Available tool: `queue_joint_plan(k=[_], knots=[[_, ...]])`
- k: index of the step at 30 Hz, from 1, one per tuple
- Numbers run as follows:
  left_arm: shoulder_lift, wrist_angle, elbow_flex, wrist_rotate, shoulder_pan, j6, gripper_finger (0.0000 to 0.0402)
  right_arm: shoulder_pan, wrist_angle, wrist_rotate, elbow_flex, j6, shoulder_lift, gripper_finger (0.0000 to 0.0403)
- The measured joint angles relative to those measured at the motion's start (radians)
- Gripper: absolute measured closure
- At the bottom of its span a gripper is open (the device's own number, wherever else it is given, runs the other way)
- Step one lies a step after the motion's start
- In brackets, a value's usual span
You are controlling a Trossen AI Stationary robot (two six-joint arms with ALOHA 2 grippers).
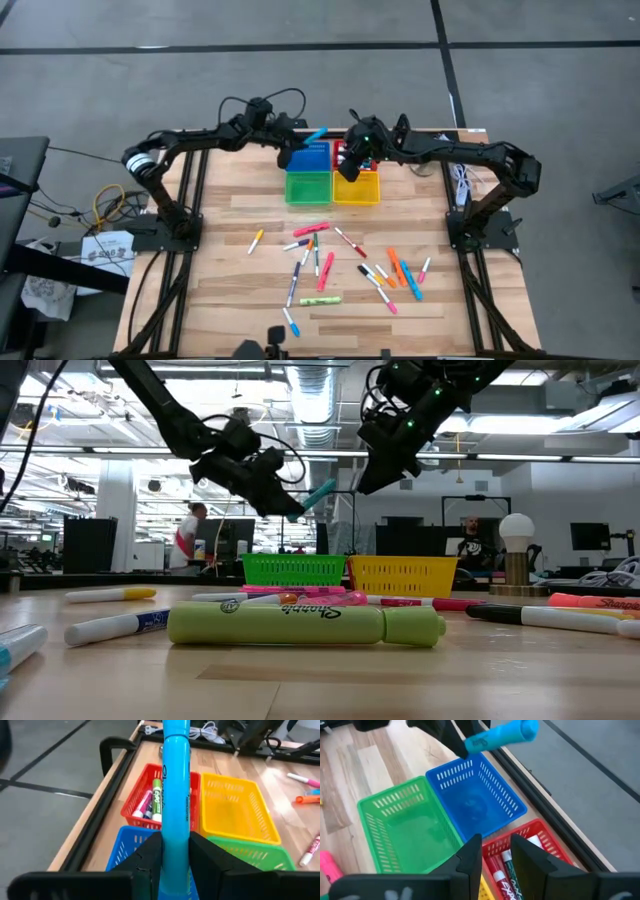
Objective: Pick & Place Markers
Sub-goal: Put the blue highlighter into the blue bin
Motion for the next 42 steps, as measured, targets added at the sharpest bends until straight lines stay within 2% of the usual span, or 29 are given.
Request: queue_joint_plan(k=[6, 12, 27, 42], knots=[[-0.003, -0.012, -0.001, -0.035, -0.009, 0.008, 0.0317, 0.031, -0.005, -0.002, 0.0, 0.004, 0.0, 0.0311], [0.002, -0.093, -0.001, -0.153, -0.003, 0.017, 0.0317, 0.048, -0.01, -0.002, 0.0, 0.004, 0.0, 0.0311], [0.003, -0.225, -0.001, -0.187, -0.009, 0.133, 0.0317, 0.048, -0.007, -0.002, 0.0, 0.016, 0.0, 0.0311], [0.003, -0.216, -0.002, -0.187, -0.01, 0.151, 0.0317, 0.048, -0.007, -0.002, 0.0, 0.016, 0.0, 0.0311]])
